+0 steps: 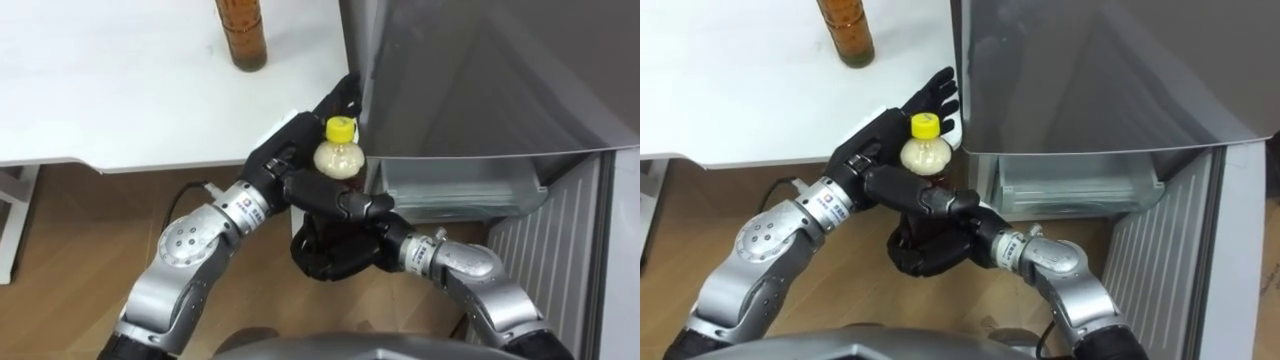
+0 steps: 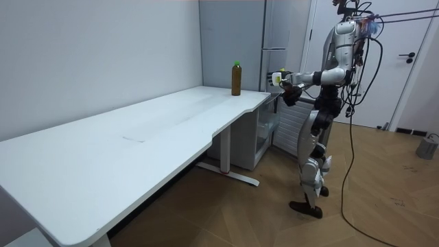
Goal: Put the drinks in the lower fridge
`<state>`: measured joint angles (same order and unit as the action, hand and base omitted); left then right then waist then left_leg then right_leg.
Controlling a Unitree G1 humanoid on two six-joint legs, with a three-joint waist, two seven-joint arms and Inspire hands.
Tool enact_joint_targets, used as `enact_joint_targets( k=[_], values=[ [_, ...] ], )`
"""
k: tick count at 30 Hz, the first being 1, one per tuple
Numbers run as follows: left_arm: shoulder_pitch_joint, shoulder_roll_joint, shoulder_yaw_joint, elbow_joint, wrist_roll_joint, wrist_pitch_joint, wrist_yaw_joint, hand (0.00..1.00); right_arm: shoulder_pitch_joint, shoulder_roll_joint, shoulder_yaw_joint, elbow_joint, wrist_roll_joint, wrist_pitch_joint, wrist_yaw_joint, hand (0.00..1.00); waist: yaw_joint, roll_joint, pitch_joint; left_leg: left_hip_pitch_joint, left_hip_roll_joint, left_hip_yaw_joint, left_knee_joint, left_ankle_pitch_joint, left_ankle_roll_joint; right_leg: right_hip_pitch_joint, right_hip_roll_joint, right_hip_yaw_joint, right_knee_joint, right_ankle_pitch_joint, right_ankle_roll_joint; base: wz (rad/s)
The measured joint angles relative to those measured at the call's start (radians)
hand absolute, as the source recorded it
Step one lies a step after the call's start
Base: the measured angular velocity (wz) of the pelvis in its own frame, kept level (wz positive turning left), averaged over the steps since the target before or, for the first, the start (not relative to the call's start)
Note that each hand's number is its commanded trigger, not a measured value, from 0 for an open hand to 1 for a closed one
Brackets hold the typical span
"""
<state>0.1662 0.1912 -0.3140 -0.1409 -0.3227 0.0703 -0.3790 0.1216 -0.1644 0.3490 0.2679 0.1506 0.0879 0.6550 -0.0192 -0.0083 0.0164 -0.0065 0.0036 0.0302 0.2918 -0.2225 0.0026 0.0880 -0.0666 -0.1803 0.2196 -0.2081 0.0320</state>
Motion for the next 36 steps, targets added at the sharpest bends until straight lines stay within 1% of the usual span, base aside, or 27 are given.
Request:
enact_joint_targets(
  k=[4, 7, 10, 12, 14, 15, 18, 20, 23, 26, 27, 28, 30, 31, 33, 34, 35, 36],
  values=[
    [0.000, 0.000, 0.005, -0.045, 0.000, 0.000, 0.001, 0.00, 0.000, 0.000, 0.000, 0.000, 0.005, -0.003, 0.000, 1.00, -0.001, 0.000, 0.0000, 0.002, 0.000, 0.000, 0.000, 0.000, 0.000, 0.001, 0.000, 0.001, 0.001, 0.000, 0.000, 0.00],
    [0.000, 0.000, 0.017, -0.094, 0.000, -0.011, 0.003, 0.00, 0.000, -0.001, 0.000, 0.000, 0.005, -0.005, -0.001, 1.00, -0.002, 0.000, 0.0002, 0.002, 0.000, 0.000, 0.000, 0.000, 0.000, 0.004, 0.000, 0.001, 0.001, 0.000, 0.000, 0.00],
    [-0.004, -0.004, 0.026, -0.154, -0.001, -0.028, 0.003, 0.00, 0.000, -0.002, 0.000, 0.000, 0.003, -0.002, -0.002, 1.00, 0.000, 0.001, 0.0041, 0.012, 0.000, 0.000, -0.002, 0.000, 0.000, 0.010, 0.002, 0.006, -0.003, 0.000, 0.000, 0.00],
    [-0.019, -0.020, 0.038, -0.199, -0.002, -0.040, 0.001, 0.00, 0.000, -0.001, 0.002, 0.008, 0.001, -0.002, 0.003, 1.00, 0.013, 0.004, 0.0085, 0.017, 0.001, -0.001, -0.006, 0.000, 0.000, 0.018, 0.005, 0.008, -0.017, 0.001, -0.001, 0.00],
    [-0.041, -0.023, 0.040, -0.225, -0.005, -0.050, -0.002, 0.00, 0.001, -0.001, 0.003, 0.024, -0.001, -0.002, 0.003, 1.00, 0.021, 0.005, 0.0086, 0.017, 0.001, -0.002, -0.008, 0.000, 0.000, 0.018, 0.005, 0.008, -0.017, 0.001, -0.001, 0.00],
    [-0.055, -0.024, 0.038, -0.244, -0.024, -0.055, -0.009, 0.00, 0.001, -0.002, 0.003, 0.037, -0.002, 0.000, 0.003, 1.00, 0.028, 0.007, 0.0084, 0.017, 0.001, -0.002, -0.008, 0.000, 0.000, 0.018, 0.006, 0.008, -0.018, 0.001, -0.001, 0.00],
    [-0.059, -0.025, 0.059, -0.301, -0.048, -0.074, -0.028, 0.00, 0.011, -0.004, 0.000, 0.041, -0.034, 0.001, 0.002, 1.00, 0.046, 0.014, 0.0042, 0.020, 0.002, 0.005, -0.019, 0.000, 0.000, 0.013, 0.006, 0.015, -0.018, 0.001, -0.001, -0.07],
    [-0.059, -0.029, 0.080, -0.314, -0.081, -0.080, -0.030, 0.00, 0.020, -0.007, 0.000, 0.041, -0.040, 0.001, 0.002, 1.00, 0.053, 0.018, 0.0018, 0.023, 0.002, 0.007, -0.019, 0.000, 0.000, 0.014, 0.005, 0.016, -0.017, 0.001, -0.001, -0.03],
    [-0.060, -0.032, 0.119, -0.323, -0.101, -0.085, -0.025, 0.00, 0.021, -0.008, 0.000, 0.040, -0.041, 0.001, 0.001, 1.00, 0.055, 0.022, 0.0007, 0.034, 0.002, 0.006, -0.023, 0.000, 0.000, 0.024, 0.005, 0.015, -0.017, 0.001, -0.001, 0.00],
    [-0.061, -0.044, 0.153, -0.346, -0.119, -0.090, -0.021, 0.00, 0.020, -0.009, -0.003, 0.040, -0.041, 0.001, 0.000, 1.00, 0.055, 0.023, 0.0012, 0.051, 0.002, 0.005, -0.025, 0.000, 0.000, 0.042, 0.005, 0.015, -0.018, 0.001, -0.001, 0.00],
    [-0.062, -0.049, 0.159, -0.357, -0.128, -0.106, -0.017, 0.00, 0.020, -0.008, -0.009, 0.040, -0.041, 0.001, 0.001, 1.00, 0.055, 0.024, 0.0019, 0.053, 0.001, 0.004, -0.026, 0.000, 0.000, 0.045, 0.005, 0.014, -0.018, 0.001, -0.001, 0.00],
    [-0.062, -0.053, 0.163, -0.362, -0.135, -0.114, -0.014, 0.00, 0.021, -0.008, -0.013, 0.040, -0.041, 0.001, 0.001, 1.00, 0.055, 0.024, 0.0022, 0.054, 0.001, 0.003, -0.026, 0.000, 0.000, 0.046, 0.005, 0.014, -0.018, 0.001, -0.001, 0.00],
    [-0.063, -0.064, 0.197, -0.398, -0.138, -0.131, 0.008, 0.00, 0.026, -0.006, -0.030, 0.039, -0.041, 0.000, 0.000, 1.00, 0.055, 0.025, 0.0021, 0.052, 0.001, -0.007, -0.026, 0.000, -0.001, 0.045, 0.005, 0.012, -0.016, 0.001, -0.001, 0.00],
    [-0.063, -0.064, 0.201, -0.406, -0.138, -0.142, 0.019, 0.00, 0.028, -0.006, -0.033, 0.039, -0.041, 0.000, 0.000, 1.00, 0.055, 0.025, 0.0019, 0.052, 0.001, -0.008, -0.025, 0.000, -0.001, 0.045, 0.006, 0.012, -0.016, 0.001, -0.002, 0.04],
    [-0.063, -0.066, 0.233, -0.437, -0.136, -0.166, 0.047, 0.00, 0.042, -0.005, -0.048, 0.034, -0.078, -0.003, -0.001, 1.00, 0.059, 0.028, 0.0003, 0.054, 0.001, -0.013, -0.025, 0.000, -0.001, 0.052, 0.006, 0.008, -0.015, 0.001, -0.002, 0.05],
    [-0.063, -0.066, 0.241, -0.445, -0.136, -0.171, 0.055, 0.00, 0.043, -0.005, -0.049, 0.035, -0.090, -0.003, -0.002, 1.00, 0.061, 0.029, 0.0000, 0.054, 0.001, -0.011, -0.025, 0.000, -0.001, 0.054, 0.007, 0.008, -0.015, 0.001, -0.002, 0.03],
    [-0.068, -0.067, 0.257, -0.452, -0.136, -0.190, 0.072, 0.00, 0.049, -0.006, -0.055, 0.037, -0.104, -0.003, -0.002, 1.00, 0.066, 0.029, -0.0006, 0.055, 0.001, -0.008, -0.025, 0.000, -0.001, 0.056, 0.007, 0.007, -0.016, 0.001, -0.002, 0.00],
    [-0.080, -0.068, 0.276, -0.453, -0.137, -0.207, 0.094, 0.00, 0.059, -0.007, -0.066, 0.037, -0.107, -0.006, -0.004, 1.00, 0.080, 0.031, -0.0014, 0.056, 0.001, -0.008, -0.024, 0.000, -0.001, 0.058, 0.007, 0.007, -0.016, 0.002, -0.002, 0.00]
  ],
)
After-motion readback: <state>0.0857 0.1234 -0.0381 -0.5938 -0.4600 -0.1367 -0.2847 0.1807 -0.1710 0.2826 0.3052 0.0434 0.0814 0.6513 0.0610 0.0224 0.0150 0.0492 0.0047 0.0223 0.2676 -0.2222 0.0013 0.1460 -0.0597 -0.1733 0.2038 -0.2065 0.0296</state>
